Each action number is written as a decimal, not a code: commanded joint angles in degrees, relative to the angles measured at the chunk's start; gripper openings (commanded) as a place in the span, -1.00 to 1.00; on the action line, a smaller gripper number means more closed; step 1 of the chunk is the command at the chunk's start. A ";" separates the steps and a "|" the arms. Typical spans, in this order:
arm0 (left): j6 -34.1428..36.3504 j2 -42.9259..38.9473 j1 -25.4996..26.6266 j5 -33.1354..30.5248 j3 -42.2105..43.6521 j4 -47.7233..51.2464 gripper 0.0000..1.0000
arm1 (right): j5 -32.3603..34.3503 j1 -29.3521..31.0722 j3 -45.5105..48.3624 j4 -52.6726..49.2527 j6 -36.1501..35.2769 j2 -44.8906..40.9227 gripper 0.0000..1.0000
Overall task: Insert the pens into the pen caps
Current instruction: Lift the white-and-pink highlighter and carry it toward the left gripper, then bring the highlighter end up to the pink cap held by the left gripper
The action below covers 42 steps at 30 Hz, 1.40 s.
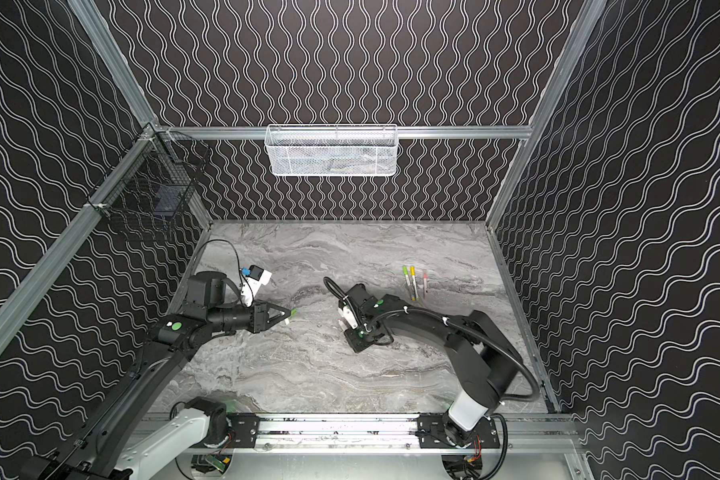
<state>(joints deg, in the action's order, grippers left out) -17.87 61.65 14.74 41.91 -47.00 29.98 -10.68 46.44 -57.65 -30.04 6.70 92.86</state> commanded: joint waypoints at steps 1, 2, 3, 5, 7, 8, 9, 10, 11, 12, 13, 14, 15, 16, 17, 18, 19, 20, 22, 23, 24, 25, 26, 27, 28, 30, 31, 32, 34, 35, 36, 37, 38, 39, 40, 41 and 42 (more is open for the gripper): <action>-0.89 0.14 -0.16 -0.30 0.16 -2.57 -0.96 | -8.09 -0.03 1.84 5.89 -1.19 -1.67 -0.65; -0.95 0.09 -0.15 -0.53 0.16 -2.49 -0.96 | -9.19 -0.02 1.62 6.17 -1.69 -1.55 -0.66; -1.33 -0.06 -0.24 -0.62 0.24 -2.75 -0.96 | -10.97 -0.01 1.63 6.94 -2.01 -1.45 -0.66; -1.88 -0.23 -0.32 0.01 0.51 -3.63 -0.96 | -15.29 -0.03 2.38 9.52 -2.37 -1.99 -0.66; -2.33 -0.49 -0.42 1.46 0.50 -4.94 -0.96 | -21.26 -0.03 3.42 13.02 -2.72 -3.48 -0.66; -2.44 -0.73 -0.43 2.13 0.44 -5.40 -0.96 | -23.57 0.02 3.95 14.52 -2.89 -4.31 -0.66; -2.32 -1.03 -0.47 2.95 0.33 -5.98 -0.96 | -26.09 0.03 4.66 16.26 -2.85 -5.49 -0.67; -2.19 -1.32 -0.50 3.77 0.08 -6.40 -0.96 | -28.22 -0.03 5.51 18.14 -2.60 -6.65 -0.66; -2.07 -1.41 -0.50 4.51 -0.18 -6.80 -0.96 | -29.48 -0.01 6.09 19.37 -2.46 -7.56 -0.67; -2.06 -1.53 -0.58 5.80 -0.22 -7.76 -0.96 | -31.04 -0.03 6.63 20.49 -2.48 -8.57 -0.68; -2.43 -1.62 -0.59 7.37 -0.12 -9.01 -0.96 | -32.40 -0.03 7.07 21.47 -2.48 -9.36 -0.68; -2.87 -1.68 -0.59 8.60 0.08 -10.35 -0.96 | -33.40 -0.03 7.52 22.39 -2.36 -10.02 -0.69; -3.80 -1.78 -0.59 10.05 0.44 -12.20 -0.96 | -34.68 -0.03 8.16 23.66 -2.05 -10.79 -0.71; -4.77 -1.96 -0.59 11.39 0.92 -14.16 -0.97 | -35.95 -0.04 8.77 24.67 -2.17 -11.65 -0.73; -5.34 -2.12 -0.59 12.29 1.23 -15.45 -0.97 | -37.03 -0.03 9.39 25.50 -2.30 -12.52 -0.74; -6.05 -2.24 -0.74 13.16 1.39 -16.92 -0.98 | -38.21 -0.03 10.46 26.80 -2.39 -13.65 -0.75; -6.49 -2.50 -0.81 14.18 1.63 -18.05 -0.99 | -39.38 0.04 11.67 28.13 -2.83 -15.11 -0.76; -7.00 -2.75 -0.85 14.79 1.74 -19.12 -0.99 | -40.39 0.08 12.83 29.25 -3.44 -16.72 -0.75; -8.68 -3.35 -0.98 17.28 2.22 -22.44 -0.99 | -42.87 0.15 16.26 33.56 -3.26 -20.49 -0.75; -9.72 -3.51 -0.94 18.32 2.51 -24.21 -0.99 | -43.57 0.12 17.42 35.00 -2.98 -21.93 -0.75; -10.88 -3.63 -0.95 19.63 2.99 -26.49 -0.99 | -43.66 0.05 18.13 35.96 -2.91 -23.23 -0.75; -12.72 -3.56 -0.94 20.94 3.62 -28.82 -0.99 | -43.52 -0.01 18.36 36.33 -2.83 -23.90 -0.75; -14.24 -3.30 -0.94 22.07 4.25 -31.39 -0.99 | -43.32 0.01 18.15 36.00 -3.04 -24.12 -0.75; -16.30 -3.05 -0.94 23.32 4.95 -34.45 -0.99 | -43.85 -0.03 17.63 35.30 -3.56 -23.85 -0.75; -18.26 -2.85 -0.94 24.21 5.54 -36.97 -0.99 | -44.30 0.03 17.26 35.12 -3.77 -23.49 -0.75; -20.35 -2.76 -0.94 25.00 6.45 -40.18 -0.99 | -45.00 0.05 17.18 36.85 -3.04 -23.01 -0.75; -20.76 -2.88 -0.94 25.28 6.58 -40.79 -0.99 | -45.36 0.05 17.37 38.07 -2.58 -23.03 -0.75; -21.20 -3.06 -0.94 25.66 6.77 -41.55 -0.99 | -45.87 0.10 17.51 39.35 -2.20 -23.17 -0.75; -21.51 -3.65 -0.88 26.15 6.95 -42.04 -0.99 | -45.80 0.06 17.92 41.44 -1.44 -23.63 -0.75; -21.43 -4.03 -0.81 26.35 7.04 -41.92 -0.99 | -45.35 0.06 17.92 41.57 -1.41 -23.77 -0.74; -21.23 -4.23 -0.77 26.46 7.08 -41.63 -0.99 | -45.28 0.08 17.60 41.46 -1.58 -23.70 -0.74; -20.94 -4.42 -0.75 26.62 7.02 -41.29 -0.99 | -45.11 0.04 17.19 41.15 -1.76 -23.61 -0.74; -20.59 -4.58 -0.55 26.57 7.01 -40.79 -0.99 | -45.00 0.06 16.97 41.11 -1.79 -23.44 -0.74; -20.23 -4.61 -0.27 26.56 7.07 -40.25 -0.99 | -45.02 0.05 16.79 41.53 -1.49 -23.22 -0.74; -19.90 -4.61 0.04 26.65 7.02 -40.01 -0.99 | -45.01 -0.01 16.63 41.92 -1.28 -23.04 -0.74; -19.49 -4.57 0.40 26.57 6.89 -39.37 -0.98 | -44.99 0.06 16.39 42.46 -0.96 -22.81 -0.74; -18.55 -4.61 0.75 26.39 6.56 -38.16 -0.98 | -45.12 0.02 16.14 42.84 -0.60 -22.66 -0.73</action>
<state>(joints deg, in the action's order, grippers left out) -37.56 57.04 14.90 67.72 -40.03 -8.14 -54.74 46.46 -40.60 9.02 5.48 69.84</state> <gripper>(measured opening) 0.128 0.153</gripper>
